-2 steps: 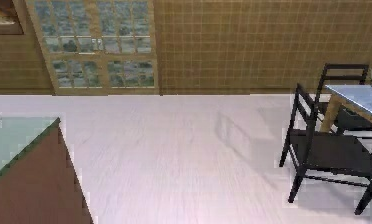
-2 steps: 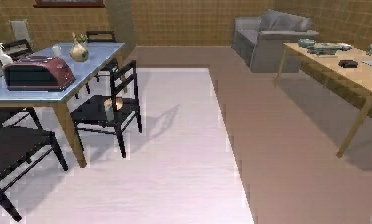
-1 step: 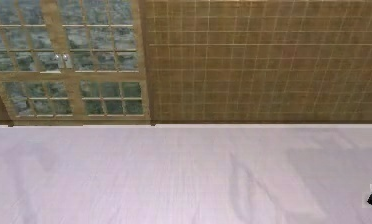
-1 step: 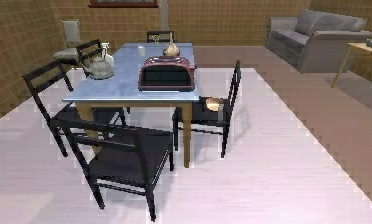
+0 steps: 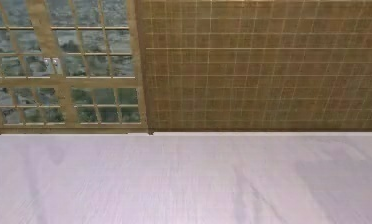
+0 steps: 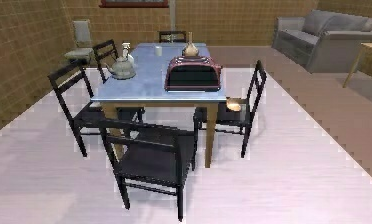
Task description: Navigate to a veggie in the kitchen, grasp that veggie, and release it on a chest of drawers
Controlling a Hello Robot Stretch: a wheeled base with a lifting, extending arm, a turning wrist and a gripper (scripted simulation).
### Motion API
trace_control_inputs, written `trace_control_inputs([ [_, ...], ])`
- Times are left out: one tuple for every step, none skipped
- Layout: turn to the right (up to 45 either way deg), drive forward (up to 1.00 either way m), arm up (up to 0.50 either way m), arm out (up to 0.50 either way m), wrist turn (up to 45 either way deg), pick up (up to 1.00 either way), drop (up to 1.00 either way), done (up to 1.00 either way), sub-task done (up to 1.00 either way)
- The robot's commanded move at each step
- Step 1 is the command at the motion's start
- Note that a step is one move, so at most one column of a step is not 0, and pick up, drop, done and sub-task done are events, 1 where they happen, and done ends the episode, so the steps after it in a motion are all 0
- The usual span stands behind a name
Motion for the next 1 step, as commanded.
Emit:
trace_control_inputs([
  [-45.0, 0.0, 0.0, 0.0, 0.0, 0.0, 0.0, 0.0, 0.0],
])
